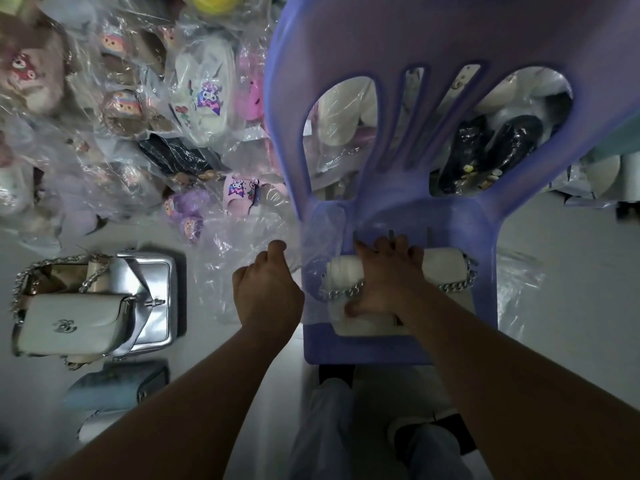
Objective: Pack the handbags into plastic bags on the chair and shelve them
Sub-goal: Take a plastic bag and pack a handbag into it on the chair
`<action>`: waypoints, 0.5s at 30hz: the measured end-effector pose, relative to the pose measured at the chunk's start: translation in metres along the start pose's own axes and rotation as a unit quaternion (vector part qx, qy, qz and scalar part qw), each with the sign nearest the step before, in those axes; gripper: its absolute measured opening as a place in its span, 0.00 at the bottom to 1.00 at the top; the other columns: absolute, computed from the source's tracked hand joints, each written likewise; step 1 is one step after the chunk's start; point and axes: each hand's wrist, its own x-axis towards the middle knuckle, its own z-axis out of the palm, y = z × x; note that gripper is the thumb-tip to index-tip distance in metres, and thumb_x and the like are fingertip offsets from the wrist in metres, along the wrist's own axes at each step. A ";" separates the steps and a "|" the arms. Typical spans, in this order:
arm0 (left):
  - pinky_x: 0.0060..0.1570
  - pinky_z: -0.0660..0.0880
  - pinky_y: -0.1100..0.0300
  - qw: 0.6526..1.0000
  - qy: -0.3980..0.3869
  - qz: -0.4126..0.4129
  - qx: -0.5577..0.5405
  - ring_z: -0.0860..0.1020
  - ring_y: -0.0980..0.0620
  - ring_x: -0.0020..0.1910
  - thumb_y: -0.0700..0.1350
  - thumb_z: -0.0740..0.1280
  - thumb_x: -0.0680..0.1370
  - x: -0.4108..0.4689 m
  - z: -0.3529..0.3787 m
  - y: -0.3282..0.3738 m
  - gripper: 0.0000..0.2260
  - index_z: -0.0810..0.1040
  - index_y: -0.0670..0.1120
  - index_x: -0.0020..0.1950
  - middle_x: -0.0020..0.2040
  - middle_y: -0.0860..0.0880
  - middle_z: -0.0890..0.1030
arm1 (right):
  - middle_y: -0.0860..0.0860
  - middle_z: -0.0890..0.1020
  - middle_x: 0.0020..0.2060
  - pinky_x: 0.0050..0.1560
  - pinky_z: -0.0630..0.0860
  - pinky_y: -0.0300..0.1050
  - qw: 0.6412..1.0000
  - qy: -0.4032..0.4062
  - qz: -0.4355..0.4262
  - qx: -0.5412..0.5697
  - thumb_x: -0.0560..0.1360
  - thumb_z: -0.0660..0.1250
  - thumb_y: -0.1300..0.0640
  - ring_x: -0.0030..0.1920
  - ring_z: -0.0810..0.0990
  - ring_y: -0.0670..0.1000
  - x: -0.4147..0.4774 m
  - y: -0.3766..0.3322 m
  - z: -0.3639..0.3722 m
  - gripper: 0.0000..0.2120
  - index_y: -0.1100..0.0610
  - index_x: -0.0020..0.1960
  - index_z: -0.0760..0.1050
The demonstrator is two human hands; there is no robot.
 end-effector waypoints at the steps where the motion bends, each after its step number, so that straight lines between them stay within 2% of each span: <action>1: 0.58 0.72 0.50 1.000 -0.011 -0.016 -0.018 0.81 0.42 0.51 0.35 0.68 0.71 0.000 0.001 -0.002 0.26 0.70 0.47 0.68 0.55 0.46 0.82 | 0.56 0.65 0.70 0.72 0.55 0.63 1.000 0.006 -0.010 -0.019 0.56 0.77 0.29 0.74 0.55 0.65 0.000 0.001 0.000 0.57 0.50 0.76 0.59; 4: 0.56 0.75 0.48 0.997 -0.039 -0.040 -0.048 0.80 0.40 0.52 0.38 0.68 0.72 -0.003 0.006 -0.009 0.25 0.68 0.48 0.68 0.57 0.45 0.80 | 0.55 0.67 0.68 0.74 0.56 0.60 0.999 0.000 -0.033 -0.017 0.54 0.77 0.29 0.72 0.60 0.63 -0.003 0.008 -0.004 0.55 0.53 0.72 0.61; 7: 0.53 0.76 0.48 0.998 -0.046 -0.037 -0.032 0.80 0.39 0.53 0.37 0.69 0.72 -0.009 0.013 -0.016 0.26 0.69 0.47 0.69 0.57 0.44 0.80 | 0.51 0.76 0.61 0.68 0.65 0.56 0.998 0.002 -0.035 0.044 0.55 0.78 0.30 0.64 0.73 0.58 -0.006 0.017 -0.014 0.48 0.51 0.65 0.64; 10: 0.44 0.76 0.48 0.998 -0.040 0.009 0.048 0.80 0.38 0.46 0.34 0.72 0.69 -0.017 0.020 -0.020 0.25 0.75 0.41 0.65 0.49 0.41 0.81 | 0.45 0.80 0.55 0.66 0.68 0.54 0.989 0.007 -0.030 0.145 0.50 0.79 0.30 0.59 0.78 0.53 -0.011 0.035 -0.032 0.43 0.46 0.58 0.66; 12: 0.37 0.75 0.50 0.987 -0.023 0.061 0.150 0.79 0.39 0.39 0.32 0.74 0.64 -0.019 0.025 -0.025 0.24 0.77 0.39 0.59 0.42 0.41 0.80 | 0.42 0.82 0.53 0.61 0.76 0.50 0.962 0.015 -0.033 0.270 0.50 0.83 0.35 0.55 0.82 0.48 -0.017 0.048 -0.044 0.41 0.47 0.57 0.72; 15: 0.34 0.71 0.52 0.969 -0.001 0.096 0.229 0.77 0.40 0.36 0.32 0.75 0.60 -0.018 0.028 -0.032 0.21 0.78 0.38 0.52 0.38 0.41 0.77 | 0.44 0.85 0.49 0.49 0.81 0.37 0.904 0.052 -0.054 0.420 0.59 0.86 0.52 0.48 0.84 0.39 -0.027 0.056 -0.065 0.30 0.52 0.57 0.78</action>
